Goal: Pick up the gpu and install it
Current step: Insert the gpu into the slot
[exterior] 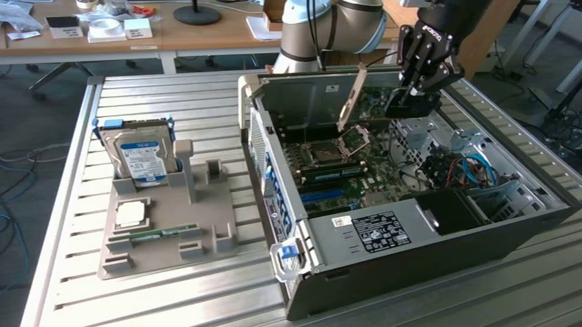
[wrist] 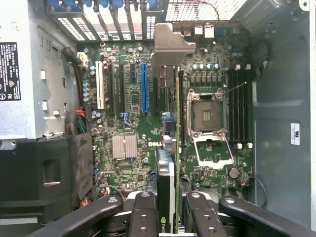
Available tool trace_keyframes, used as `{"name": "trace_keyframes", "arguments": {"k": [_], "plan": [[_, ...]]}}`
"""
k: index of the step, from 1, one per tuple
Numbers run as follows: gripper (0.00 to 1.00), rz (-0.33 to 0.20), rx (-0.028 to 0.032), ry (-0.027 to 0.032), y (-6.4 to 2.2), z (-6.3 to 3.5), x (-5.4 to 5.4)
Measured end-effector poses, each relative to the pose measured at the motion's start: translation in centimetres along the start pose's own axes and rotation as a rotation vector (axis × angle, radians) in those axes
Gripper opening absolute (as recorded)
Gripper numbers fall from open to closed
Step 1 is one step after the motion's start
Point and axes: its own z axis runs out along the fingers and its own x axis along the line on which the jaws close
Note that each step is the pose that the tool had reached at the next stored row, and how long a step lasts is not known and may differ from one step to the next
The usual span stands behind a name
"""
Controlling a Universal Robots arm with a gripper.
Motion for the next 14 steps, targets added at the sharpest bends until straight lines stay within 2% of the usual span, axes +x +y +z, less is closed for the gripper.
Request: {"name": "trace_keyframes", "arguments": {"k": [14], "plan": [[0.27,0.000,0.0002,0.0000,0.04,0.14,-0.01]]}}
